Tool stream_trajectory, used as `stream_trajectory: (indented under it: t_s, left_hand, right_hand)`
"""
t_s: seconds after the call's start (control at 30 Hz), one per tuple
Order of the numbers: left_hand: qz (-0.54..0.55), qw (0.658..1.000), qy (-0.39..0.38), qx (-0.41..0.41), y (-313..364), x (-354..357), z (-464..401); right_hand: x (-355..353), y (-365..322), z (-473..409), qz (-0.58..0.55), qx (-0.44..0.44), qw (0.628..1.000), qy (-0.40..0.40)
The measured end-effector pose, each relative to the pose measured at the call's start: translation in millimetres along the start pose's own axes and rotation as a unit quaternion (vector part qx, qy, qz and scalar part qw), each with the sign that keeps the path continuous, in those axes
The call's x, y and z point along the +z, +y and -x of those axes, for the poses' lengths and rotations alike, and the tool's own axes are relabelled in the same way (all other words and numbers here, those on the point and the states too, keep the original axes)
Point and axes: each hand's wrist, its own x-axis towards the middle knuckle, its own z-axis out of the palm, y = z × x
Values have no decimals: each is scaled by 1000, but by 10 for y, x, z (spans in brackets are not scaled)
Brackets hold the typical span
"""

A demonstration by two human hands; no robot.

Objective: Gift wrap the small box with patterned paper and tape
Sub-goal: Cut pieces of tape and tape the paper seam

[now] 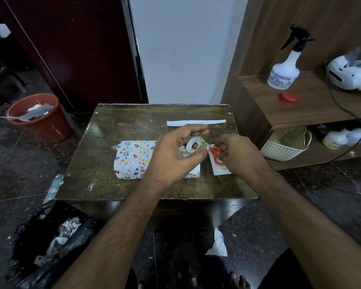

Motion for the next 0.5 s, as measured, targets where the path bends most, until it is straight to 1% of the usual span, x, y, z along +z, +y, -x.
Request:
stream_trajectory:
  t_s: [0.07,0.23,0.4,0.5]
  left_hand:
    - [-7,1000,-1,3,-10,4,-6]
    - [-4,1000,-6,-6,-13,-4,-6]
    - [11,1000,-6,-12,-18,-6,-3]
    - [9,1000,-8,-13,-9,-9,4]
  right_hand:
    - [3,-27,-5,17,-1,1000,-16]
    - [25,-50,-30,48,14,999,-19]
    - [32,-95,-70,72,34,995,-54]
    - [-3,-125,-52,103,25,993,-54]
